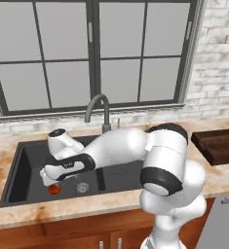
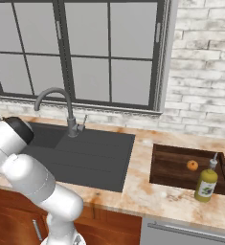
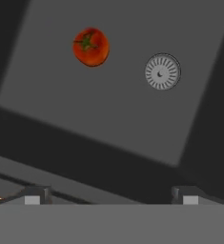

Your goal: Pick up all produce items and place them in the sink. Turn on the sink faucet to wash them. Then turn the sink off and put them in the tray.

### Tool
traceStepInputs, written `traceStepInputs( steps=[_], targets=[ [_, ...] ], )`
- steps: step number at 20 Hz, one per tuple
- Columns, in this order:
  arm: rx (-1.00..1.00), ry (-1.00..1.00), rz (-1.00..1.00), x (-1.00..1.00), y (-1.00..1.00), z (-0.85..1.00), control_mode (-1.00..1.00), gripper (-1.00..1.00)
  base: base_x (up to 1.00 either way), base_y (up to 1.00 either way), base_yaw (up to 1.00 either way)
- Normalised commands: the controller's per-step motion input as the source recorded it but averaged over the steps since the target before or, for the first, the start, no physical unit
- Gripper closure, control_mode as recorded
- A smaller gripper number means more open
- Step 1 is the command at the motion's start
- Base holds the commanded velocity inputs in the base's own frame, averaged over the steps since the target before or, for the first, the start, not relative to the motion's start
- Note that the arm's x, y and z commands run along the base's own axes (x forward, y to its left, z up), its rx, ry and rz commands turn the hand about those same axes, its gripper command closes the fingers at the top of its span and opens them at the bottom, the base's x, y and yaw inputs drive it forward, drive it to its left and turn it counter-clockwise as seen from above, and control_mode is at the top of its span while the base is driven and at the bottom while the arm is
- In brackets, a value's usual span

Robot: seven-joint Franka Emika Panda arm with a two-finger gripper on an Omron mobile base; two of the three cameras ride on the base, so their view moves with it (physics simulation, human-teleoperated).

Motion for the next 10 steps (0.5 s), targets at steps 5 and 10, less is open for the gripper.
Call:
traceStepInputs(
  steps=[5, 10],
  targets=[
    [0.00, 0.00, 0.00, 0.24, 0.08, -0.14, -1.00, -1.00, 0.00, 0.00, 0.00],
    [0.00, -0.01, 0.00, 0.27, 0.00, -0.28, -1.00, -1.00, 0.00, 0.00, 0.00]
  ],
)
